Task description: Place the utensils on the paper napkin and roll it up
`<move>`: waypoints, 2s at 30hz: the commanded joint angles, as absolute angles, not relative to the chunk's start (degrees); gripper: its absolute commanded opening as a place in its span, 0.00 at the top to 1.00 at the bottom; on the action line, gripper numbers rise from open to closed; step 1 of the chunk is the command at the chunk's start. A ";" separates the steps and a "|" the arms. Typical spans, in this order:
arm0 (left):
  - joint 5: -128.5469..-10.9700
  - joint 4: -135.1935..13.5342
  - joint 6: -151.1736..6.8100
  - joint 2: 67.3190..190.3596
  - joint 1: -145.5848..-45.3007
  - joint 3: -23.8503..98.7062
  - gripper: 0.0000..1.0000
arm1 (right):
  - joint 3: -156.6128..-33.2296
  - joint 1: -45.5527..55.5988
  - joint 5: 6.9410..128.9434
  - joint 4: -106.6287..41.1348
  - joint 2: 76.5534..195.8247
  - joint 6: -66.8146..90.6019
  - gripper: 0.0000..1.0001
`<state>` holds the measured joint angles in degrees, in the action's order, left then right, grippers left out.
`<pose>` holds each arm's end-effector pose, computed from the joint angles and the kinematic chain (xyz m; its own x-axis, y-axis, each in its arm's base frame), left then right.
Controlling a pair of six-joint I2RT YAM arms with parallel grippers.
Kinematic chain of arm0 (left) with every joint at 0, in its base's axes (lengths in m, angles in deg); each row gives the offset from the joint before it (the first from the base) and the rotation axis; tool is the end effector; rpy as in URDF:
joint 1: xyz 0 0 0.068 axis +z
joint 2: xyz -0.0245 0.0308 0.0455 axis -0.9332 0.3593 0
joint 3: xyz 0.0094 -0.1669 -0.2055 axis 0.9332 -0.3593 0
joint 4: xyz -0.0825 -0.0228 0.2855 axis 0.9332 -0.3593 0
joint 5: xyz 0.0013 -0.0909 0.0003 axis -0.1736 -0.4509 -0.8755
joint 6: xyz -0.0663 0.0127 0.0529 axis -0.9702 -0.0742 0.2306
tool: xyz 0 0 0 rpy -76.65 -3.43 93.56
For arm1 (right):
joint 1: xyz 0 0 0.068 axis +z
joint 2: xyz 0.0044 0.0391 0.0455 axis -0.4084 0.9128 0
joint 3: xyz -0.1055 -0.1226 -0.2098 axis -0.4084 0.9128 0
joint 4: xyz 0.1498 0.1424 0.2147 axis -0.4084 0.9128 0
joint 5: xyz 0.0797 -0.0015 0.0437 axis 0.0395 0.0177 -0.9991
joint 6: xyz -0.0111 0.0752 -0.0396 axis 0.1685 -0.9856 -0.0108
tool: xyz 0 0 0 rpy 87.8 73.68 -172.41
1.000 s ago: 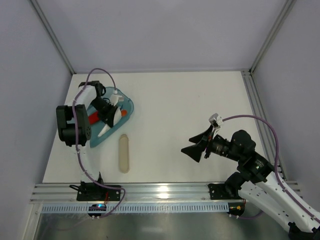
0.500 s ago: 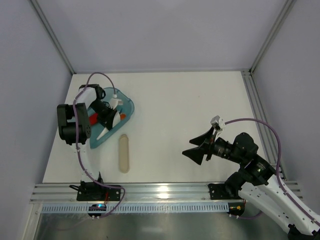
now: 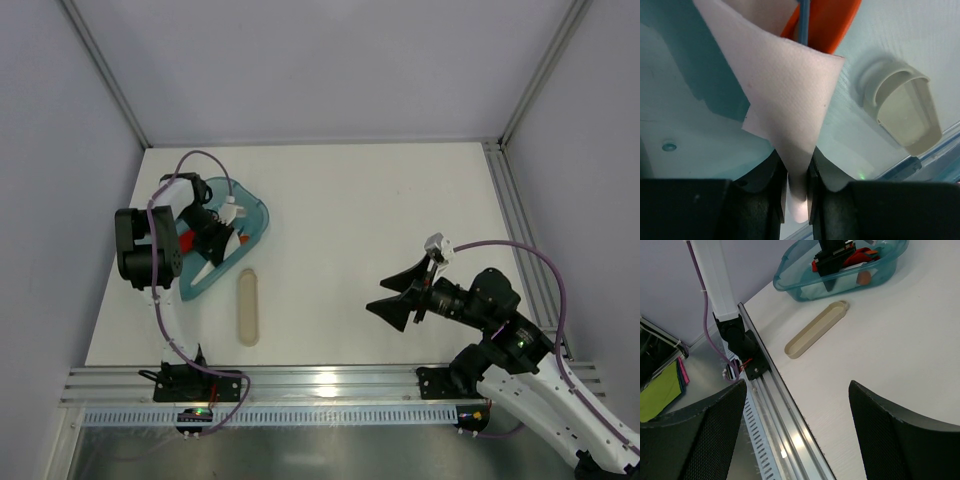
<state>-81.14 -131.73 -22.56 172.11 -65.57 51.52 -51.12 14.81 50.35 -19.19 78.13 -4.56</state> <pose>0.3869 -0.0025 0.0941 -0.8455 0.5316 -0.0501 0.5084 0.7730 -0.3795 0.1334 0.1490 0.3032 -0.4215 0.1190 -0.8990 -0.7968 0.4247 0.4298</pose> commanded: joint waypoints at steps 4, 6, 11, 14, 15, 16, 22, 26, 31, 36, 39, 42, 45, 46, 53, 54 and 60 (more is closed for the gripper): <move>-79.34 -130.26 -21.49 172.79 -65.51 52.62 0.75 | -51.02 14.74 50.62 -21.39 77.87 -3.62 0.17; -79.60 -130.43 -21.58 172.88 -65.51 53.23 0.68 | -50.84 14.83 50.62 -21.56 77.96 -3.70 0.17; -78.46 -130.70 -21.49 172.44 -65.52 53.59 0.60 | -50.75 14.74 50.62 -21.56 78.14 -3.70 0.17; -78.46 -130.78 -21.58 172.35 -65.60 54.03 0.53 | -50.66 14.74 50.53 -21.56 78.14 -3.62 0.17; -78.46 -130.78 -21.58 172.35 -65.52 54.03 0.51 | -50.75 14.74 50.53 -21.65 78.22 -3.62 0.17; -78.55 -130.96 -21.49 172.35 -65.60 54.03 0.51 | -50.66 14.74 50.53 -21.65 78.14 -3.70 0.17; -76.18 -131.22 -21.93 170.42 -65.78 55.26 0.51 | -50.58 14.74 50.36 -21.74 78.49 -3.70 0.17; -74.77 -131.23 -22.37 169.54 -65.87 55.96 0.50 | -50.66 14.74 50.36 -21.92 79.01 -3.62 0.17; -72.84 -130.00 -23.07 168.48 -65.78 56.14 0.50 | -50.40 14.74 50.27 -22.00 79.28 -3.70 0.17; -72.22 -129.65 -23.69 167.61 -65.60 56.40 0.48 | -50.84 14.74 50.27 -21.83 79.54 -3.62 0.17; -72.57 -129.12 -24.12 167.25 -65.60 56.49 0.47 | -50.75 14.74 50.36 -21.65 79.72 -3.53 0.17; -72.75 -129.11 -24.39 167.08 -65.69 56.93 0.47 | -50.84 14.74 50.62 -21.56 79.81 -3.53 0.17; -72.22 -128.77 -24.65 166.11 -65.60 57.10 0.46 | -50.93 14.74 50.71 -21.65 79.89 -3.53 0.17; -72.31 -128.76 -24.83 165.76 -65.60 57.19 0.46 | -51.01 14.74 50.80 -21.65 79.89 -3.62 0.17; -73.10 -128.76 -26.32 162.51 -65.60 58.68 0.47 | -51.72 14.74 51.24 -20.95 80.51 -3.62 0.17; -72.49 -128.68 -26.67 162.16 -65.60 58.77 0.49 | -51.63 14.74 51.24 -20.86 80.51 -3.62 0.17; -74.68 -121.84 -30.27 157.50 -65.87 51.93 0.55 | -52.60 14.74 51.33 -20.07 81.21 -4.23 0.17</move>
